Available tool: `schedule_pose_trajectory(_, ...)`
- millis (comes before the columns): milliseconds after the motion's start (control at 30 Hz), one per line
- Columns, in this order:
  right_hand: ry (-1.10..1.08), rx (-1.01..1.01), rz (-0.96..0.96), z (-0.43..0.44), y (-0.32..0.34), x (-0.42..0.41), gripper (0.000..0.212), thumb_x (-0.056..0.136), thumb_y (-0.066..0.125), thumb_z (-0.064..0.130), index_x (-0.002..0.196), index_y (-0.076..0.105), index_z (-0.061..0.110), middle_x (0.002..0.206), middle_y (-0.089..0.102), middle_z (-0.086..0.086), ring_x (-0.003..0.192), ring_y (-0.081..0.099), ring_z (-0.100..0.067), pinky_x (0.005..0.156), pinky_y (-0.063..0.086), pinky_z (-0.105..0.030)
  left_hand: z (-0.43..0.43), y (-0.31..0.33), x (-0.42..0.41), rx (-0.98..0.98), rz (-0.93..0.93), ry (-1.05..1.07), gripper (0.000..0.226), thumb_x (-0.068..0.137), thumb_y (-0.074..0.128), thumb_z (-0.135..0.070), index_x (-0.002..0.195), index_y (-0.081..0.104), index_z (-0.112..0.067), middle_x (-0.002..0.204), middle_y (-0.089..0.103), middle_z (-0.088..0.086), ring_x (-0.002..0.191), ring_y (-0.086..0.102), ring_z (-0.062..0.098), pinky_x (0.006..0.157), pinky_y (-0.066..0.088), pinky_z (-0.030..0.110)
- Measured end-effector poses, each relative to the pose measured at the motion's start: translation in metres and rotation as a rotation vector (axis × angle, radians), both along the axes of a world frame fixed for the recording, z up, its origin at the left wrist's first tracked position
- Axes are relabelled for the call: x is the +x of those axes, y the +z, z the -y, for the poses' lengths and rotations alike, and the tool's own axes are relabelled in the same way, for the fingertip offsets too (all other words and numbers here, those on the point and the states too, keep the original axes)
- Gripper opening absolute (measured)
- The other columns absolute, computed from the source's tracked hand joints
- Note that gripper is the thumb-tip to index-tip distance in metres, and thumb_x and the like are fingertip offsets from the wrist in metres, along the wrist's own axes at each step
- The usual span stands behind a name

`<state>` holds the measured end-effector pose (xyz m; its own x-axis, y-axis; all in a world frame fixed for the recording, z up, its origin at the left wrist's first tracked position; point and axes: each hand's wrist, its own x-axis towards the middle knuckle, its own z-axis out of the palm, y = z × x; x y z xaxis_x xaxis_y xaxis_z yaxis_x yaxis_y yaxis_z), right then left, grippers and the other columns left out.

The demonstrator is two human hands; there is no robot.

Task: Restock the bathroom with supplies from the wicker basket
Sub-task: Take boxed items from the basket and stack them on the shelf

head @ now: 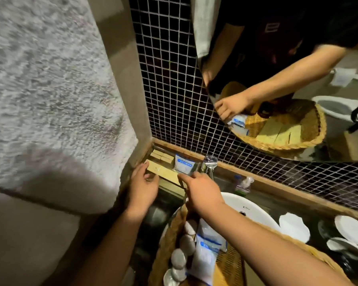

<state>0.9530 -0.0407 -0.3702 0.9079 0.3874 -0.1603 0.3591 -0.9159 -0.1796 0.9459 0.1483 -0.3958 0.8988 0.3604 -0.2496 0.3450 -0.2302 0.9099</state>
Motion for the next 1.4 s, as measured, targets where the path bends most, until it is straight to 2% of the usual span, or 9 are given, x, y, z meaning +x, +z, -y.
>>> schedule_pose_trajectory(67,0.006,-0.048,-0.050,-0.011,-0.008,0.014,0.061,0.085,0.067,0.008,0.137,0.046,0.032,0.117,0.057,-0.009,0.110,0.055,-0.031,0.080,0.050,-0.039,-0.001,-0.011,0.002,0.139,-0.071,-0.082,0.063,0.092,0.068,-0.017,0.150,0.043,-0.022,0.163,0.023,0.000,0.141,0.040,0.022,0.114,0.038,0.042)
schedule_pose_trajectory(133,0.011,-0.095,-0.092,-0.020,-0.015,0.026,0.057,0.084,0.069,0.007,0.134,0.050,0.026,0.117,0.057,-0.012,0.108,0.056,-0.034,0.080,0.051,-0.041,0.001,-0.018,0.002,0.194,-0.166,-0.094,0.067,0.092,0.068,-0.022,0.152,0.039,-0.032,0.166,0.012,-0.008,0.147,0.028,0.022,0.116,0.033,0.041)
schedule_pose_trajectory(267,0.016,-0.101,-0.106,-0.030,-0.031,0.044,0.042,0.084,0.069,0.008,0.123,0.058,0.020,0.111,0.058,-0.012,0.100,0.059,-0.035,0.072,0.048,-0.038,0.004,-0.032,0.010,0.262,-0.186,-0.158,0.063,0.095,0.065,-0.022,0.151,0.039,-0.032,0.166,0.014,-0.006,0.150,0.021,0.023,0.107,0.033,0.030)
schedule_pose_trajectory(333,0.022,-0.078,-0.085,-0.031,-0.038,0.048,0.038,0.084,0.069,0.008,0.119,0.060,0.020,0.107,0.059,-0.010,0.095,0.060,-0.034,0.070,0.048,-0.038,0.003,-0.036,0.014,0.245,-0.163,-0.162,0.061,0.095,0.064,-0.020,0.151,0.040,-0.029,0.166,0.015,-0.004,0.151,0.018,0.023,0.111,0.031,0.034)
schedule_pose_trajectory(433,0.009,-0.042,-0.072,-0.034,-0.046,0.052,0.036,0.087,0.066,0.008,0.120,0.062,0.022,0.106,0.061,-0.009,0.093,0.060,-0.032,0.074,0.053,-0.040,-0.001,-0.043,0.020,0.241,-0.176,-0.173,0.062,0.096,0.063,-0.019,0.151,0.039,-0.030,0.166,0.011,-0.004,0.151,0.018,0.025,0.118,0.031,0.046)
schedule_pose_trajectory(833,-0.004,-0.090,-0.061,-0.040,-0.055,0.058,0.043,0.091,0.062,0.011,0.130,0.052,0.023,0.109,0.055,-0.012,0.094,0.058,-0.034,0.069,0.053,-0.041,0.003,-0.058,0.023,0.321,-0.172,-0.240,0.073,0.094,0.066,-0.018,0.155,0.029,-0.032,0.167,-0.003,-0.003,0.152,0.013,0.025,0.112,0.033,0.034)
schedule_pose_trajectory(933,-0.014,-0.097,-0.051,-0.041,-0.054,0.057,0.045,0.089,0.066,0.013,0.130,0.052,0.023,0.105,0.054,-0.011,0.092,0.057,-0.034,0.063,0.045,-0.038,0.002,-0.057,0.022,0.318,-0.181,-0.242,0.075,0.094,0.066,-0.019,0.156,0.026,-0.034,0.167,-0.005,-0.004,0.152,0.010,0.025,0.111,0.034,0.035)
schedule_pose_trajectory(1100,-0.030,-0.123,-0.073,-0.042,-0.054,0.054,0.057,0.085,0.069,0.008,0.135,0.046,0.022,0.112,0.053,-0.013,0.097,0.057,-0.034,0.071,0.053,-0.041,0.000,-0.058,0.021,0.302,-0.162,-0.248,0.076,0.094,0.066,-0.019,0.156,0.025,-0.036,0.167,-0.004,-0.005,0.152,0.012,0.024,0.111,0.034,0.035)
schedule_pose_trajectory(1400,-0.054,-0.122,-0.106,-0.049,-0.055,0.054,0.059,0.079,0.070,-0.001,0.130,0.047,0.018,0.112,0.053,-0.016,0.093,0.059,-0.037,0.070,0.053,-0.043,0.000,-0.063,0.021,0.287,-0.171,-0.267,0.077,0.094,0.066,-0.020,0.156,0.024,-0.036,0.167,-0.008,-0.006,0.152,0.010,0.025,0.113,0.032,0.037)
